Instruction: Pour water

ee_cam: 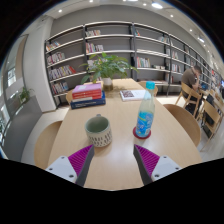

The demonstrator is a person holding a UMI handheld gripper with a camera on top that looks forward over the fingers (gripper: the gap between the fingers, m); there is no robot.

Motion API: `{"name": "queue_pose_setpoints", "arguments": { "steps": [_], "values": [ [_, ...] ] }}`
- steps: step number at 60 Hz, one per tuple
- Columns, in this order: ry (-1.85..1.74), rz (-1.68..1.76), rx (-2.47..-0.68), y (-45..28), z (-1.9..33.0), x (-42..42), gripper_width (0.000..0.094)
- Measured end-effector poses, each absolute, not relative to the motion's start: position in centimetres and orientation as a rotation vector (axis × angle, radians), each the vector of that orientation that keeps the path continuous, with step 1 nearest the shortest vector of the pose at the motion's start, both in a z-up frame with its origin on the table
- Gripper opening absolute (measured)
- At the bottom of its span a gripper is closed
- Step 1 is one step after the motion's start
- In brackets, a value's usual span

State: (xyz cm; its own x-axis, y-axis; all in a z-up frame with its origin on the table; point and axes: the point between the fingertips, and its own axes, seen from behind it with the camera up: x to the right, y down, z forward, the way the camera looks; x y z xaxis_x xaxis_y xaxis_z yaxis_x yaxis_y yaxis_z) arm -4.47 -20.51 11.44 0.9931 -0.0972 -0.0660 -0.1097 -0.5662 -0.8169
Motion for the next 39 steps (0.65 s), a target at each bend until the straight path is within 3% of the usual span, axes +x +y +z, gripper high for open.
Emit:
{"name": "queue_pose_setpoints", "arguments": {
  "steps": [17,39],
  "values": [
    [0.038,-0.022,-2.074,-21.3,20.7,-8.0,0.0815],
    [0.073,-0.008,-2.075,-21.8,22.6,-9.4,0.0816]
  ]
}}
